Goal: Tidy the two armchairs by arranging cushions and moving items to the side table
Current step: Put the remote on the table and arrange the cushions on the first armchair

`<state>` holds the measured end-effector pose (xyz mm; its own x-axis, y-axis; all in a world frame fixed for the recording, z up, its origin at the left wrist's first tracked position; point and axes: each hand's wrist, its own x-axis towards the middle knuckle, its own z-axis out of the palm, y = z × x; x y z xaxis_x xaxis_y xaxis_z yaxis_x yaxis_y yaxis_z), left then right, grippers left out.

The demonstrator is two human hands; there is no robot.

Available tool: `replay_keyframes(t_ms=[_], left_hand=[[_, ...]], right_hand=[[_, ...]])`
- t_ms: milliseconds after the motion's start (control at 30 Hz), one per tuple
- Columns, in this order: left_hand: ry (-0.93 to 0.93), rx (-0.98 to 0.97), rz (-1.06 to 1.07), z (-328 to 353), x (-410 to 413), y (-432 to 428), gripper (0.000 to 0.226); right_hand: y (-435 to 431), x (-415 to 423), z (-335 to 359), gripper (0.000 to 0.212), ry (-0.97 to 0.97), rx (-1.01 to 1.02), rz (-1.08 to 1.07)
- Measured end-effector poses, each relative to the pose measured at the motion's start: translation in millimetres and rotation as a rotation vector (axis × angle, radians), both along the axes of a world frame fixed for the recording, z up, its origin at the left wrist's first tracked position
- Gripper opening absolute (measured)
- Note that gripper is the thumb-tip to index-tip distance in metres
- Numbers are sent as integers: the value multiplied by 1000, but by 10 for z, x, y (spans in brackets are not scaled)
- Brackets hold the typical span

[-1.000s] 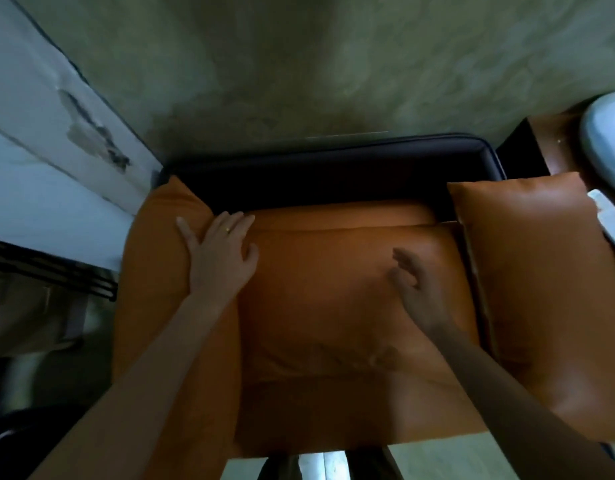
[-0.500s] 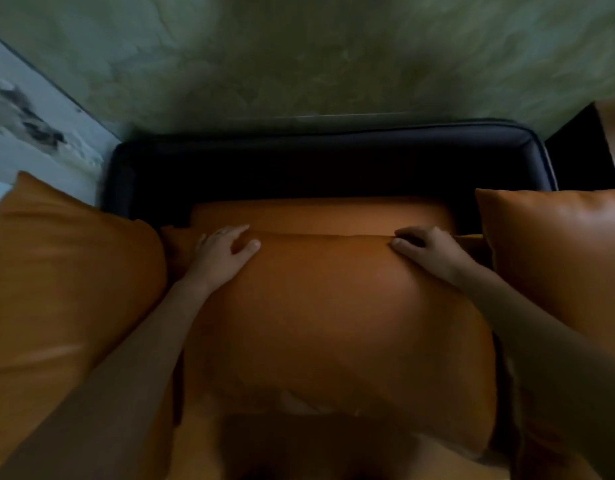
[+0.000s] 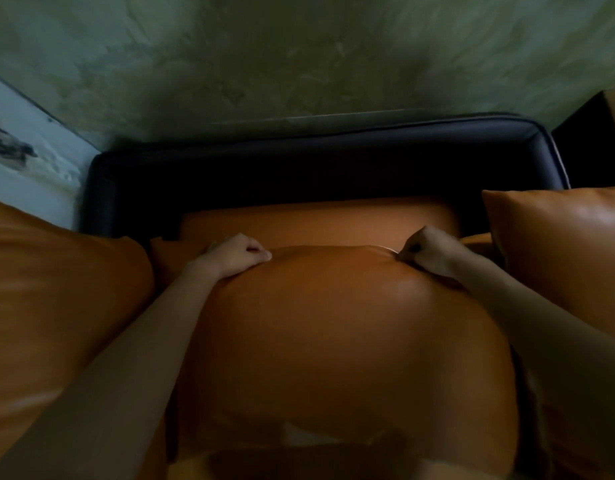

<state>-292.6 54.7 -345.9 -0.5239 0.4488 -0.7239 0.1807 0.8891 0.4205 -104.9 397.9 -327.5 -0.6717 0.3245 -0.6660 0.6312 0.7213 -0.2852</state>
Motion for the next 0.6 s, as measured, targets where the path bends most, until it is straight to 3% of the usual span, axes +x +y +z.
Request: replay_keyframes(t_ms=[100,167,233,300,367,433,500,600], left_hand=[[-21,70,23,-3,-11,-17,9],[-55,97,46,-14,-24,-24,16],[-107,77,65,-10,-48,-42,59],[-167,30,78,-18,-105,-51,104],[-195,-13,56,-56,-187,-35,124],[-183,-28,13,-107,-239,-12,129],[-168,-19,-37,-203,-247,6,121],[-186,1,-82,-303,-232,25,86]], right_hand=[[32,32,35,25,45,-78,-17],[67,63,83,53,29,-138,-37],[90,86,115,88,-46,-172,-105],[98,92,94,105,-96,-134,-86],[116,71,51,106,-111,-102,-28],[128,57,14,97,-95,-113,-4],[147,65,-24,88,-78,-127,2],[206,70,-78,74,-70,-135,-8]])
